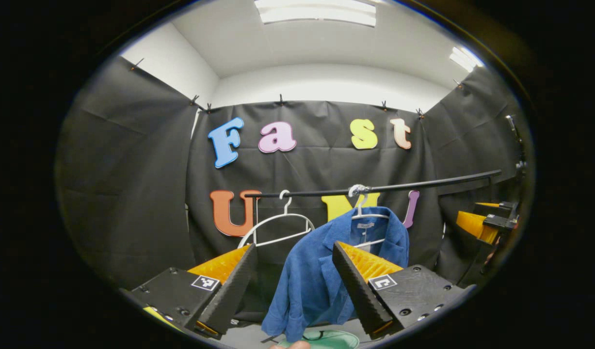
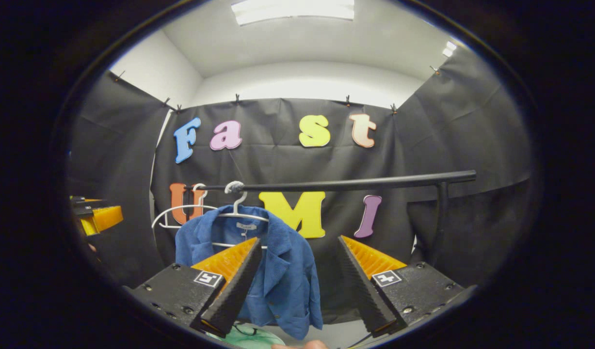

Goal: Grasp the clothes on the hanger with both hands and then place them into the laundry hamper below.

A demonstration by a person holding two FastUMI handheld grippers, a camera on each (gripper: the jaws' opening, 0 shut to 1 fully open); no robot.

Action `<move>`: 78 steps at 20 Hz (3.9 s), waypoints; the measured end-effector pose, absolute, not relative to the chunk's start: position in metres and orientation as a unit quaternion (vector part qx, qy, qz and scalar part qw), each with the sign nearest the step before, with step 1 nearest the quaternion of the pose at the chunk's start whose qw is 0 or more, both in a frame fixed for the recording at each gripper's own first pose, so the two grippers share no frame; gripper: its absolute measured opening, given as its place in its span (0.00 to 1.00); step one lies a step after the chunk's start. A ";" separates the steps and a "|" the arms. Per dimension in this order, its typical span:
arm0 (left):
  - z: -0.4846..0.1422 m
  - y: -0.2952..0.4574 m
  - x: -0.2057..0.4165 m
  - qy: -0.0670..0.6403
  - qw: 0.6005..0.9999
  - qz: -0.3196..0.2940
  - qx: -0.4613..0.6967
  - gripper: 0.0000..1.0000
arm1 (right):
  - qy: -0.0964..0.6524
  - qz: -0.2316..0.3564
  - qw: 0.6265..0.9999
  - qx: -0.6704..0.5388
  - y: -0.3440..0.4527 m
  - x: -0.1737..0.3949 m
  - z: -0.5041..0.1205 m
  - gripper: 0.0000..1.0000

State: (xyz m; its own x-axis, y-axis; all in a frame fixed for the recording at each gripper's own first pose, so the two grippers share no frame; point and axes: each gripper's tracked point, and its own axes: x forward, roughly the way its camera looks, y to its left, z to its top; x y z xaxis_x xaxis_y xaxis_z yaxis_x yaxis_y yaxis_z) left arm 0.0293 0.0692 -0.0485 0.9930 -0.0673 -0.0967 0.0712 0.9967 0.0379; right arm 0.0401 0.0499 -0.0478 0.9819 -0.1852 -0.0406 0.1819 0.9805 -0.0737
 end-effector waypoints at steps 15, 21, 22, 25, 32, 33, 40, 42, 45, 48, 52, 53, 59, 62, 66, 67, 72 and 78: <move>-0.120 0.051 0.039 0.103 0.990 -0.097 0.007 1.00 | 0.117 -0.121 0.985 -0.047 0.096 0.088 -0.139 0.97; -0.159 0.026 0.062 0.129 0.988 -0.089 0.011 0.96 | 0.149 -0.096 0.983 -0.043 0.086 0.141 -0.177 0.97; -0.166 0.022 0.069 0.132 0.988 -0.083 0.011 1.00 | 0.153 -0.092 0.983 -0.041 0.082 0.151 -0.183 0.97; -0.192 0.007 0.089 0.152 0.986 -0.066 0.004 1.00 | 0.169 -0.081 0.982 -0.036 0.068 0.188 -0.201 0.98; -0.244 -0.015 0.138 0.192 0.981 -0.038 -0.010 0.96 | 0.196 -0.070 0.978 -0.033 0.044 0.242 -0.237 0.97; -0.250 -0.015 0.144 0.195 0.980 -0.035 -0.008 0.96 | 0.199 -0.068 0.977 -0.031 0.042 0.246 -0.242 0.97; -0.267 -0.009 0.180 0.192 0.981 -0.007 -0.001 1.00 | 0.195 -0.049 0.979 -0.021 0.042 0.270 -0.250 0.97; -0.269 -0.008 0.187 0.187 0.982 0.000 0.000 1.00 | 0.192 -0.049 0.980 -0.019 0.041 0.273 -0.251 0.97; -0.273 -0.007 0.196 0.185 0.983 0.007 0.001 0.96 | 0.191 -0.056 0.980 -0.026 0.030 0.278 -0.251 0.97; -0.266 -0.012 0.204 0.175 0.984 0.006 0.007 0.91 | 0.191 -0.052 0.980 -0.012 0.025 0.277 -0.247 0.91; -0.265 -0.011 0.211 0.175 0.985 0.011 0.007 0.53 | 0.180 -0.081 0.980 -0.004 0.002 0.272 -0.242 0.54; -0.265 -0.009 0.211 0.172 0.985 0.016 0.006 0.44 | 0.177 -0.083 0.981 -0.006 -0.002 0.271 -0.241 0.42; -0.258 -0.008 0.209 0.168 0.985 0.003 -0.022 0.14 | 0.175 -0.044 0.981 0.075 -0.007 0.266 -0.245 0.22; -0.256 -0.013 0.204 0.183 0.982 -0.012 -0.052 0.10 | 0.179 -0.018 0.975 0.133 -0.009 0.266 -0.242 0.18; -0.245 -0.014 0.201 0.190 0.978 -0.025 -0.080 0.07 | 0.170 0.016 0.964 0.203 -0.017 0.268 -0.230 0.13; -0.242 -0.010 0.203 0.185 0.979 -0.025 -0.083 0.07 | 0.165 0.020 0.962 0.217 -0.020 0.269 -0.226 0.13; -0.215 0.002 0.205 0.161 0.982 -0.033 -0.091 0.03 | 0.139 0.067 0.948 0.279 -0.029 0.260 -0.200 0.12; -0.186 0.022 0.200 0.144 0.982 -0.038 -0.119 0.03 | 0.139 0.128 0.915 0.356 -0.036 0.254 -0.188 0.11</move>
State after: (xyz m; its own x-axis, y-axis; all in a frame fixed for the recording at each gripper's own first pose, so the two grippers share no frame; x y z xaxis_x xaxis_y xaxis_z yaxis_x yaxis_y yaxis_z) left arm 0.2001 0.0217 -0.1862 0.9559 -0.1085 -0.2729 0.0401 0.9687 -0.2448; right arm 0.2536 -0.0362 -0.1881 0.9281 0.3344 -0.1638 -0.1357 0.7133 0.6876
